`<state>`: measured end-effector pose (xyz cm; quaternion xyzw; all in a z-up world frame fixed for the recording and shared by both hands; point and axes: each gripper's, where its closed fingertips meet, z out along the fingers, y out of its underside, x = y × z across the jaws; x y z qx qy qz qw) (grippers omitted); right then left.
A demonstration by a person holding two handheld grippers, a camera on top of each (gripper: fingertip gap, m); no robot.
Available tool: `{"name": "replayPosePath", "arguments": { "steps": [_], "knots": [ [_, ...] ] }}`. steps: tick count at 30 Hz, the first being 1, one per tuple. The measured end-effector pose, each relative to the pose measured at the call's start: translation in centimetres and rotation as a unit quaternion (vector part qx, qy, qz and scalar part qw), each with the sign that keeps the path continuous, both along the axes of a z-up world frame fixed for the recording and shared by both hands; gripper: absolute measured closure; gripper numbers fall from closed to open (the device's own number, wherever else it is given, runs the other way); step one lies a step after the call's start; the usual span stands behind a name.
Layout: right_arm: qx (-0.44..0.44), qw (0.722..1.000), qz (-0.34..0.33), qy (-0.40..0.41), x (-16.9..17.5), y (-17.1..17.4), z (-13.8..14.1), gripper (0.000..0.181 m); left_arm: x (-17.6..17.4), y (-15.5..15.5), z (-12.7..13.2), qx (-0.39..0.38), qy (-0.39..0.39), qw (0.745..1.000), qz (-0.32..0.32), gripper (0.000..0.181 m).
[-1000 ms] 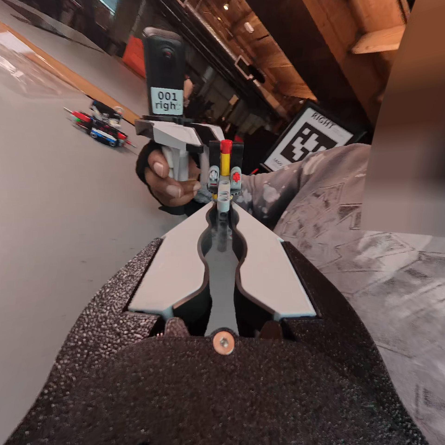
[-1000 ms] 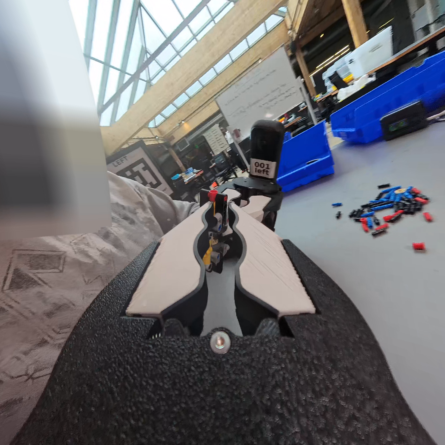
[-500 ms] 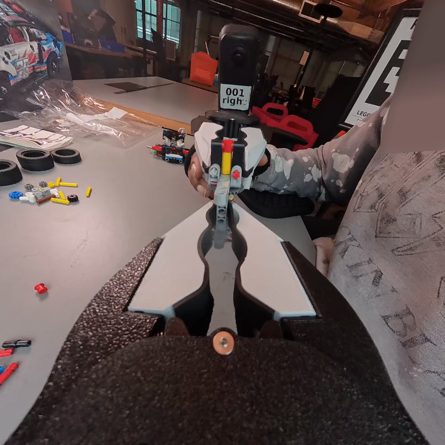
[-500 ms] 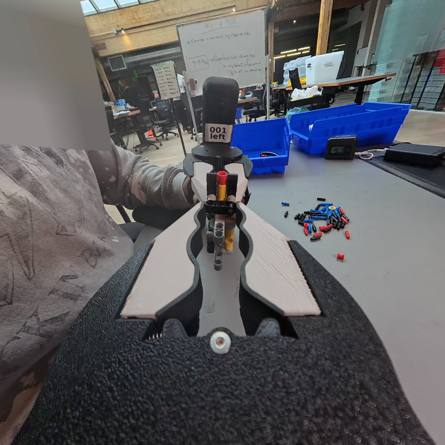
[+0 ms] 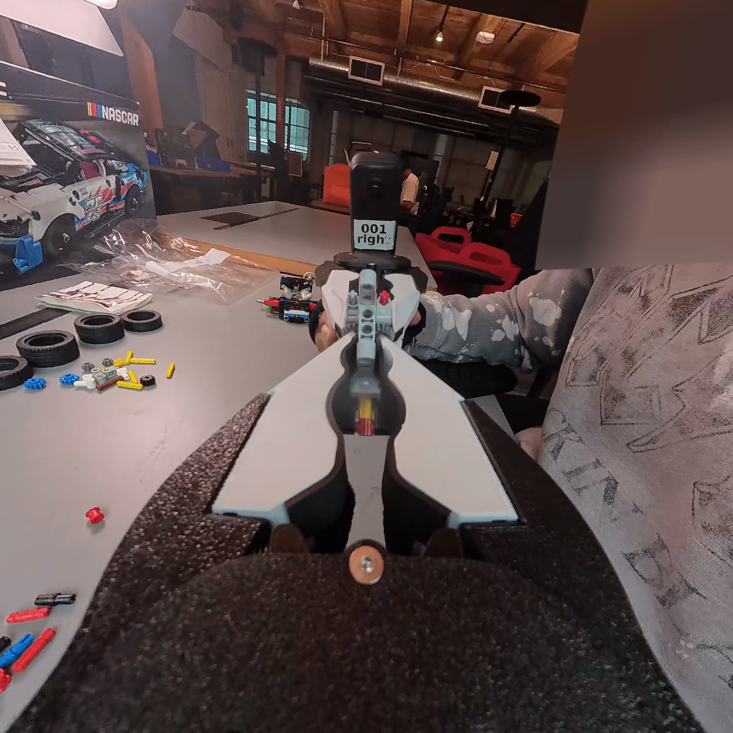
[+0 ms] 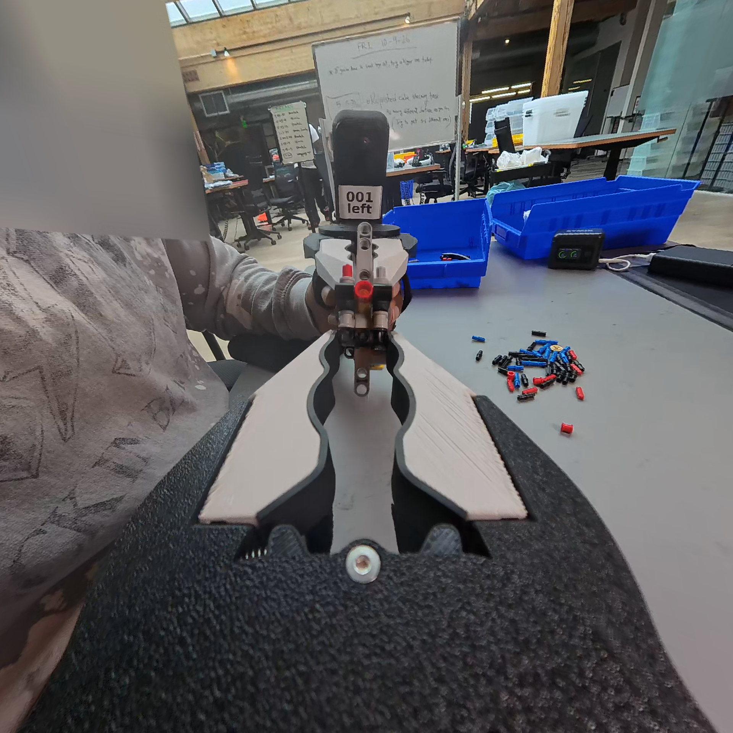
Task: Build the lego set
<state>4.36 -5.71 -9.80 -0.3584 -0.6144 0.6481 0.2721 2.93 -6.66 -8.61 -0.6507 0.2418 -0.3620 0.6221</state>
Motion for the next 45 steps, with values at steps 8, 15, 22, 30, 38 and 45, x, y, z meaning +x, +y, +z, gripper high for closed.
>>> {"name": "replayPosePath", "arguments": {
  "steps": [8, 15, 22, 30, 38, 45],
  "knots": [
    [0.083, 0.996, -0.031, -0.027, -0.2, 0.4, -2.1, 0.159, -0.4, 0.1, -3.2, -0.057, 0.078, 0.995, -0.024, 0.173],
    [0.272, 0.955, -0.057, -0.105, -0.5, 0.3, -6.1, 0.159, 0.4, -0.3, -6.3, -0.099, 0.165, 0.981, -0.037, 0.121],
    [0.299, 0.947, -0.032, -0.116, -0.4, -1.4, -7.3, 0.159, 1.9, -0.4, -7.7, -0.088, 0.215, 0.971, -0.056, 0.155],
    [0.2, 0.976, -0.009, -0.086, -0.4, -1.9, -6.2, 0.16, 1.6, -1.0, -7.1, -0.073, 0.195, 0.976, -0.058, 0.158],
    [0.172, 0.981, 0.003, -0.084, -0.2, -1.9, -6.2, 0.16, 1.7, -1.1, -7.3, -0.091, 0.174, 0.978, -0.068, 0.158],
    [0.16, 0.983, 0.012, -0.084, 0.2, -2.0, -6.1, 0.16, 2.0, -1.3, -7.4, -0.099, 0.167, 0.978, -0.075, 0.158]
  ]
}}
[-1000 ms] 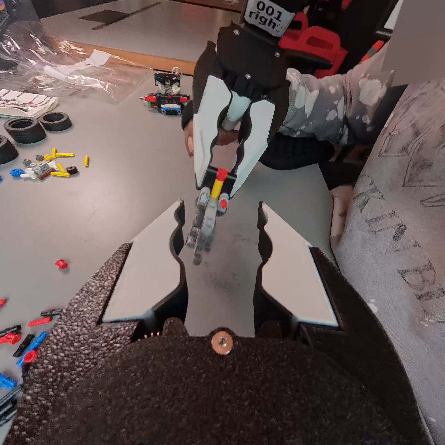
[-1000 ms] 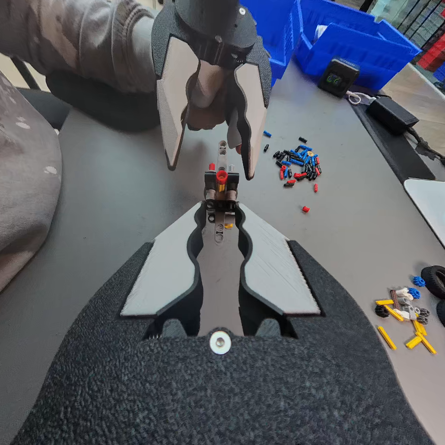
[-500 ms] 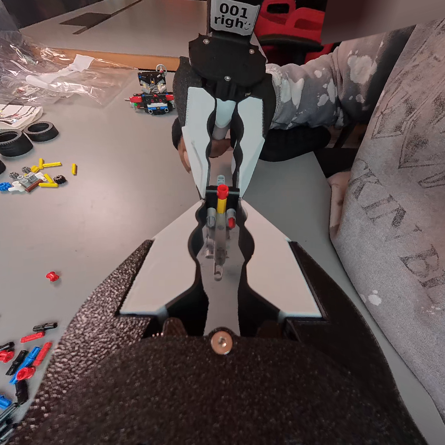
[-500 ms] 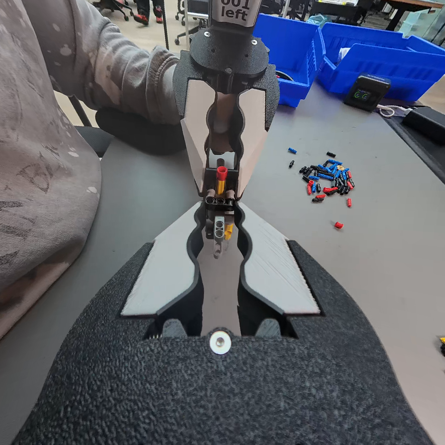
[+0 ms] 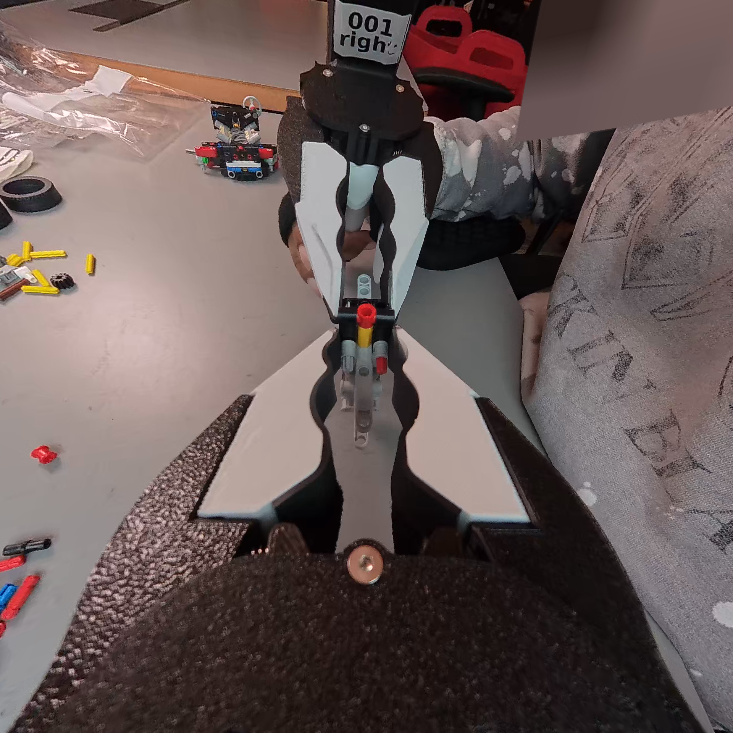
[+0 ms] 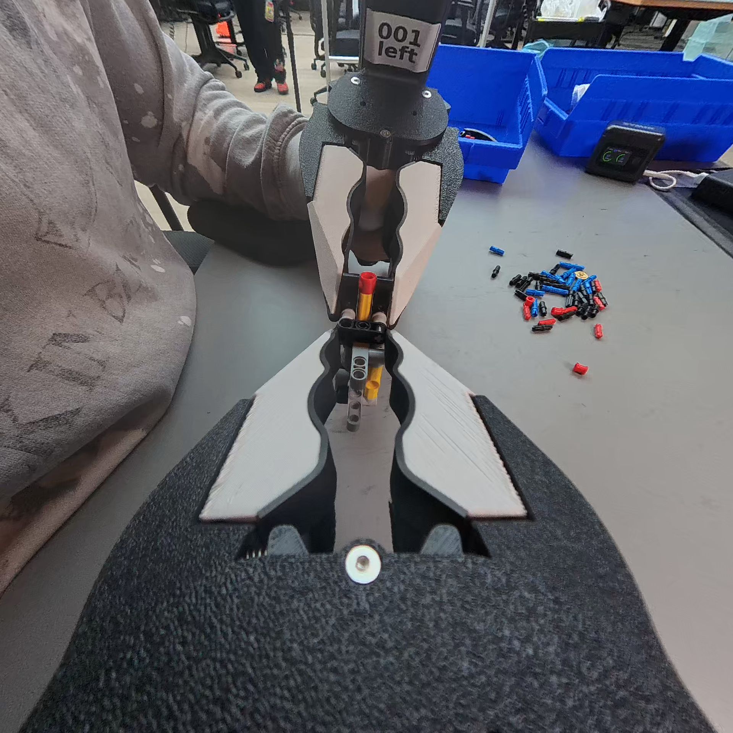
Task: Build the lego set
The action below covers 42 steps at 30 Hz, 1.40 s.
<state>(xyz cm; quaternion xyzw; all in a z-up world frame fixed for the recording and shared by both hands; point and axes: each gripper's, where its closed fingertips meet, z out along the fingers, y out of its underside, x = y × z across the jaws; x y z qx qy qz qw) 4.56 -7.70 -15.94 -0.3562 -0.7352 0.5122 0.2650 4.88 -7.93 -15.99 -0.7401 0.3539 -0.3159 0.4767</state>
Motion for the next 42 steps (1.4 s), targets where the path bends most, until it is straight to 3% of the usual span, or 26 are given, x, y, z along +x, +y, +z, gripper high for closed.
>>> {"name": "replayPosePath", "arguments": {
  "steps": [5, 7, 12, 14, 18, 24, 30, 42],
  "knots": [
    [-0.003, 1.0, 0.004, -0.002, 0.3, 0.1, 0.0, 0.161, 0.0, 0.0, 0.0, -0.002, -0.002, 1.0, -0.002, 0.157],
    [-0.008, 1.0, -0.008, 0.005, 0.5, 0.9, 0.4, 0.176, -0.6, 0.0, -0.2, -0.01, -0.005, 1.0, 0.008, 0.157],
    [0.011, 0.999, -0.024, 0.024, 0.3, 1.3, 0.4, 0.174, -1.3, 0.1, -0.2, -0.003, 0.011, 1.0, 0.009, 0.157],
    [0.002, 0.999, -0.029, 0.019, 0.2, 1.3, 0.5, 0.146, -2.0, 0.3, -0.5, 0.0, 0.023, 1.0, 0.021, 0.157],
    [-0.005, 0.999, -0.033, 0.005, -0.6, 0.5, -0.1, 0.137, -1.6, 0.3, -1.0, 0.017, 0.068, 0.997, 0.025, 0.157],
    [0.011, 0.999, -0.03, -0.006, -1.4, 0.0, -1.0, 0.158, -1.2, 0.3, -1.3, 0.047, 0.107, 0.993, 0.029, 0.157],
    [0.032, 0.999, -0.02, 0.006, -1.4, -0.4, -1.1, 0.159, -1.2, -0.1, -1.5, 0.055, 0.109, 0.992, 0.02, 0.157],
    [-0.027, 1.0, -0.008, -0.008, -0.4, -0.1, -0.2, 0.161, -0.6, -0.1, -0.8, 0.022, 0.037, 0.999, 0.01, 0.157]
  ]
}}
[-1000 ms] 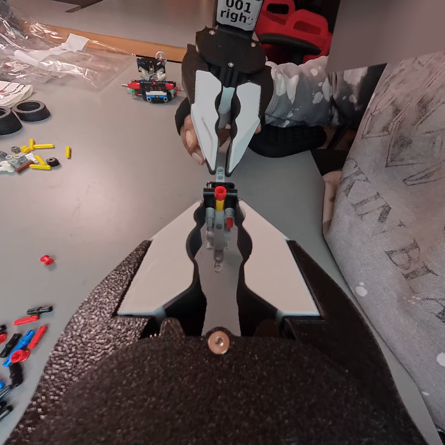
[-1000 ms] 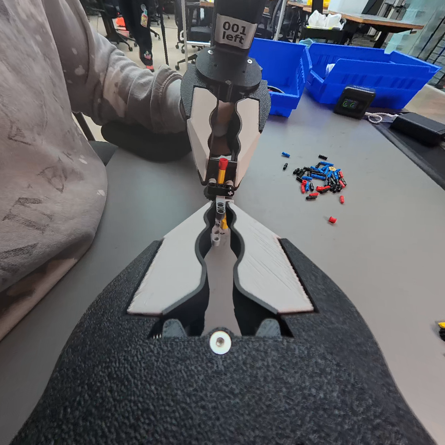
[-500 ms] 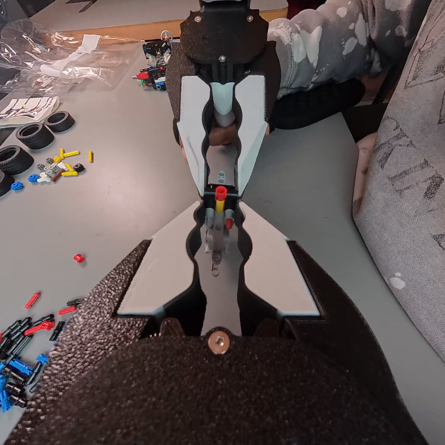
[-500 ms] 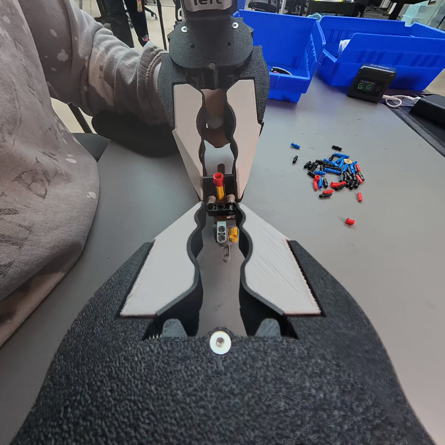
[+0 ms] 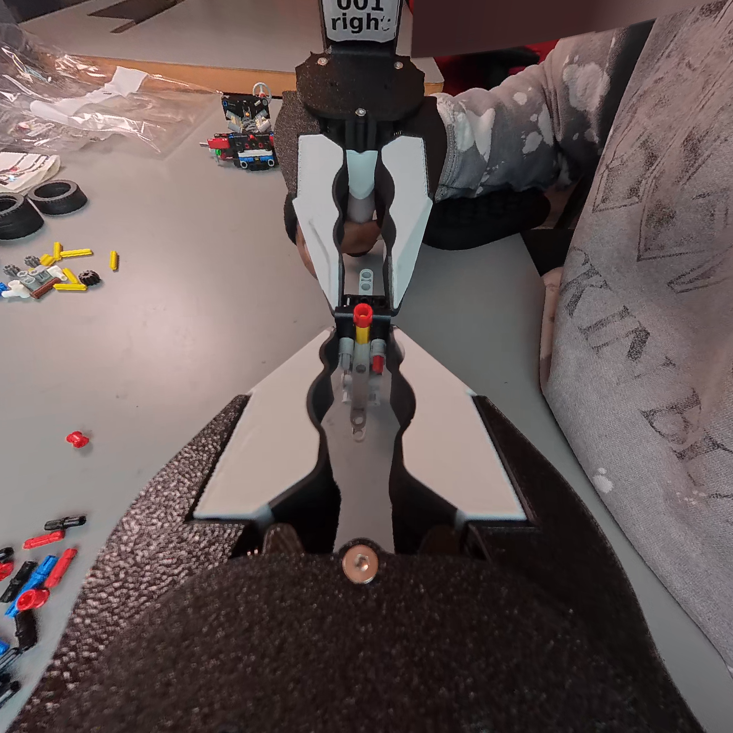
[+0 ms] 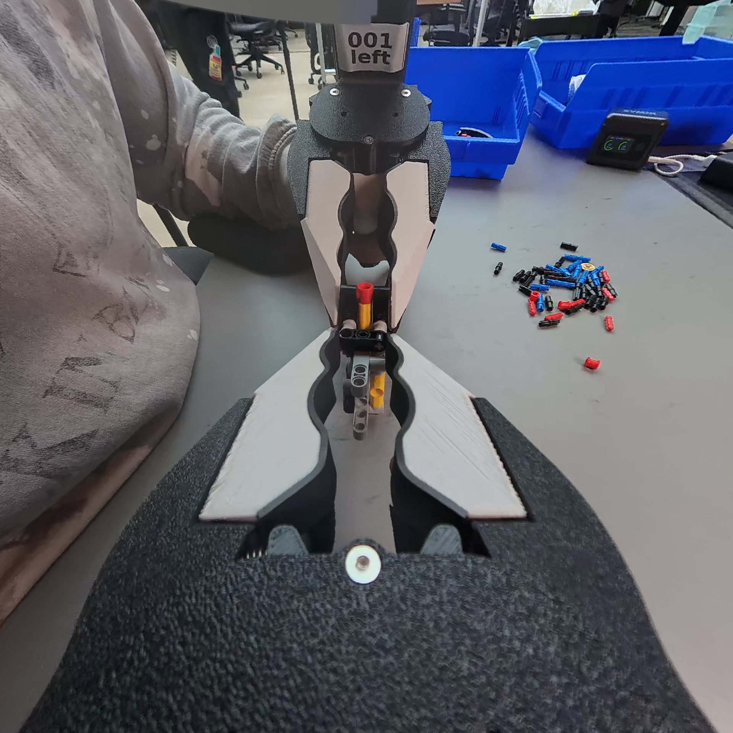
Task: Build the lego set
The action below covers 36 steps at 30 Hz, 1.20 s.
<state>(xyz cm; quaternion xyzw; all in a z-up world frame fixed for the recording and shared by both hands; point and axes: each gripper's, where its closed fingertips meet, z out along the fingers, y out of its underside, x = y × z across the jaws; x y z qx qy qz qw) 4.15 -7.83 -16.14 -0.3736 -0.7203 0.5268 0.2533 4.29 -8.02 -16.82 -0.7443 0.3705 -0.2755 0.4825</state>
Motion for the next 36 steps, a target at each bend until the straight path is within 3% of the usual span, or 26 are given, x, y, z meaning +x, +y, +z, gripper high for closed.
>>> {"name": "replayPosePath", "arguments": {
  "steps": [12, 13, 14, 15, 16, 18, 19, 21, 23, 27, 29, 33, 36],
  "knots": [
    [-0.01, 1.0, 0.009, 0.002, 0.5, 0.0, 0.4, 0.162, -0.1, -0.2, 0.6, -0.005, -0.013, 1.0, 0.0, 0.158],
    [0.004, 1.0, -0.025, 0.016, 0.5, 1.8, 0.6, 0.181, -1.1, -0.3, 0.1, -0.011, 0.005, 1.0, 0.01, 0.159],
    [-0.021, 0.998, -0.058, 0.026, 1.2, 4.3, 1.6, 0.181, -3.5, 0.1, -0.3, -0.003, 0.014, 0.999, 0.044, 0.158],
    [-0.04, 0.995, -0.075, 0.046, 1.7, 5.5, 2.6, 0.181, -4.8, 0.5, 0.6, -0.014, -0.032, 0.996, 0.077, 0.16],
    [-0.011, 0.996, -0.075, 0.055, 1.2, 4.7, 2.1, 0.181, -3.9, 0.5, 1.2, -0.015, -0.049, 0.997, 0.066, 0.16],
    [0.031, 0.997, -0.057, 0.046, -0.3, 2.3, 0.4, 0.181, -1.1, 0.5, 0.3, 0.017, 0.021, 0.999, 0.019, 0.157],
    [0.035, 0.996, -0.058, 0.05, -0.6, 2.3, 0.6, 0.177, -0.6, 0.5, 0.4, 0.025, 0.026, 0.999, 0.01, 0.157],
    [0.002, 0.998, -0.04, 0.051, -0.6, 2.1, 1.6, 0.152, -1.1, 0.9, 0.8, 0.04, 0.023, 0.999, 0.024, 0.157],
    [0.029, 0.998, -0.023, 0.042, -0.6, 1.0, 0.9, 0.14, -1.0, 0.8, 0.9, 0.073, 0.047, 0.996, 0.028, 0.157],
    [0.063, 0.997, -0.027, 0.04, -0.8, 0.2, 0.3, 0.148, -0.5, 0.0, 1.6, 0.15, 0.06, 0.987, 0.021, 0.156],
    [0.059, 0.997, -0.027, 0.052, -0.9, -0.1, 1.0, 0.157, -0.5, -0.2, 2.1, 0.142, 0.021, 0.989, 0.018, 0.156],
    [0.02, 0.996, -0.038, 0.08, -1.2, -0.5, 3.4, 0.158, -0.9, -0.5, 4.0, 0.104, -0.109, 0.988, -0.002, 0.156],
    [0.018, 0.994, -0.043, 0.094, -1.1, -0.7, 4.6, 0.158, -0.8, -0.7, 5.1, 0.105, -0.153, 0.983, -0.014, 0.156]
  ]
}}
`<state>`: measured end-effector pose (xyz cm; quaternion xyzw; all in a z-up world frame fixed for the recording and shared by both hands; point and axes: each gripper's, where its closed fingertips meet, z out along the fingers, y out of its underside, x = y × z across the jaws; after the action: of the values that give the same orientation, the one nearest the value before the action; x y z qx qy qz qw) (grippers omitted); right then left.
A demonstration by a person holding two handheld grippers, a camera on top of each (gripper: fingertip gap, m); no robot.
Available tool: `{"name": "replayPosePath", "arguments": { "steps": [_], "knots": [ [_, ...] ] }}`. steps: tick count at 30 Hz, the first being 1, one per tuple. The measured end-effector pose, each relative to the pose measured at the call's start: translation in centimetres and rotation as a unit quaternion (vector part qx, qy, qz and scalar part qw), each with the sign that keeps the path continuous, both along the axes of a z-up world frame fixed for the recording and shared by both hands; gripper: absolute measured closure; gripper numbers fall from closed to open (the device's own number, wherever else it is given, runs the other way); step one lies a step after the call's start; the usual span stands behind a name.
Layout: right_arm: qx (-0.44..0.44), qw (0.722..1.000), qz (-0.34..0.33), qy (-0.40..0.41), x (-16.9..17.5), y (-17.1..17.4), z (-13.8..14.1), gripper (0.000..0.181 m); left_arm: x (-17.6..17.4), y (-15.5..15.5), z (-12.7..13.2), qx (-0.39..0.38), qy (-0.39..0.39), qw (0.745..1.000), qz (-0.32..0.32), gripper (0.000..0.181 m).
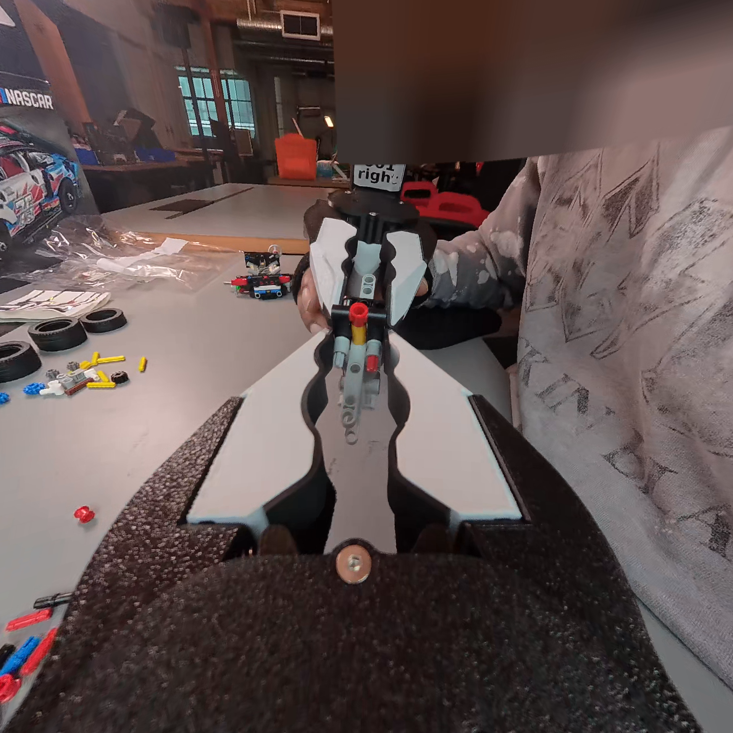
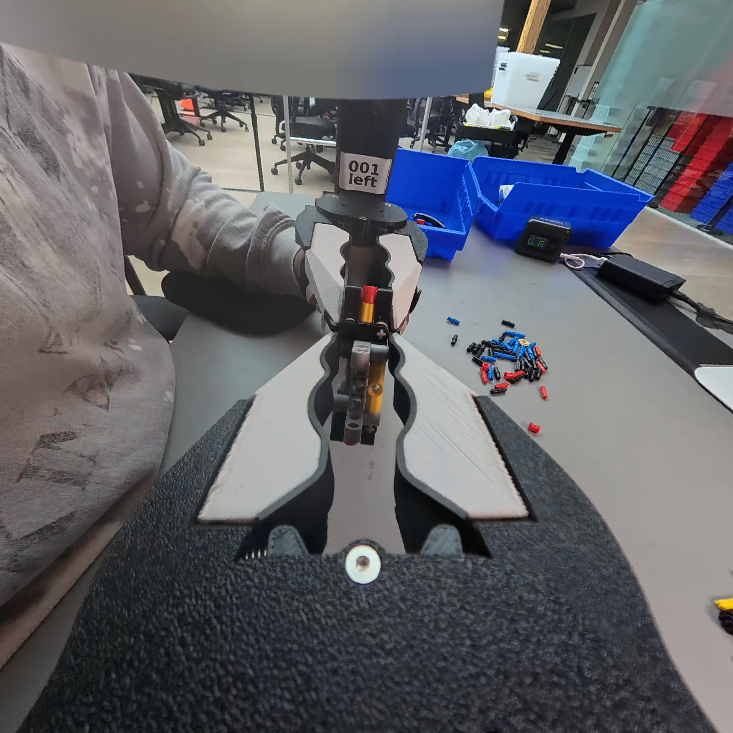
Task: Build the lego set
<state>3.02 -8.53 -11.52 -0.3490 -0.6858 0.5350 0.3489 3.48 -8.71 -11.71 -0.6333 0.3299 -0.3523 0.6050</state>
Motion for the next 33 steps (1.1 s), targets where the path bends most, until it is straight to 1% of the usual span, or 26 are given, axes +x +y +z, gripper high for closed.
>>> {"name": "replayPosePath", "arguments": {
  "steps": [7, 9, 10, 11, 12, 15, 18, 20, 22, 23, 24, 26, 30, 33],
  "knots": [
    [-0.014, 1.0, 0.002, 0.004, 0.5, -0.1, 0.5, 0.159, 0.5, 0.0, 0.0, -0.001, 0.0, 1.0, -0.003, 0.153],
    [-0.027, 0.999, 0.013, 0.012, 0.7, -0.4, 0.8, 0.159, 0.8, 0.0, -0.4, -0.012, 0.011, 1.0, -0.006, 0.136],
    [-0.026, 0.999, 0.017, 0.015, 0.8, -0.5, 0.7, 0.159, 1.1, -0.1, -0.5, -0.017, 0.014, 1.0, -0.01, 0.138],
    [-0.019, 1.0, 0.019, 0.015, 0.8, -0.5, 0.3, 0.159, 1.3, -0.1, -0.6, -0.022, 0.019, 1.0, -0.013, 0.149],
    [-0.016, 0.999, 0.024, 0.014, 0.8, -0.6, 0.0, 0.158, 1.5, -0.2, -0.8, -0.025, 0.028, 0.999, -0.015, 0.153],
    [-0.028, 0.999, 0.033, -0.005, 0.7, -0.5, -1.1, 0.158, 1.4, -0.1, -1.8, -0.036, 0.069, 0.997, -0.006, 0.155],
    [-0.017, 0.999, 0.034, -0.022, 0.7, -0.3, -1.9, 0.157, 1.1, 0.1, -2.8, -0.034, 0.124, 0.992, 0.014, 0.155],
    [0.01, 0.998, 0.041, -0.05, 0.8, -0.5, -2.7, 0.151, 0.8, 0.2, -3.9, -0.035, 0.17, 0.984, 0.028, 0.156],
    [0.065, 0.994, 0.037, -0.077, 0.7, -0.3, -4.0, 0.148, 0.5, 0.4, -5.1, -0.035, 0.221, 0.974, 0.042, 0.155],
    [0.087, 0.992, 0.033, -0.087, 0.6, -0.3, -4.6, 0.15, 0.4, 0.5, -5.7, -0.032, 0.249, 0.967, 0.049, 0.155],
    [0.105, 0.989, 0.023, -0.099, 0.4, 0.0, -5.1, 0.155, 0.4, 0.6, -6.1, -0.03, 0.27, 0.961, 0.054, 0.155],
    [0.133, 0.984, 0.012, -0.115, 0.1, 0.3, -6.0, 0.158, 0.3, 0.9, -6.6, -0.029, 0.3, 0.951, 0.064, 0.155],
    [0.157, 0.98, -0.001, -0.123, -0.3, 0.7, -6.2, 0.157, -0.2, 1.3, -6.8, -0.01, 0.353, 0.931, 0.09, 0.155],
    [0.196, 0.973, -0.011, -0.122, -0.6, 0.9, -6.4, 0.157, -0.5, 1.4, -6.9, 0.009, 0.394, 0.913, 0.105, 0.155]
  ]
}}
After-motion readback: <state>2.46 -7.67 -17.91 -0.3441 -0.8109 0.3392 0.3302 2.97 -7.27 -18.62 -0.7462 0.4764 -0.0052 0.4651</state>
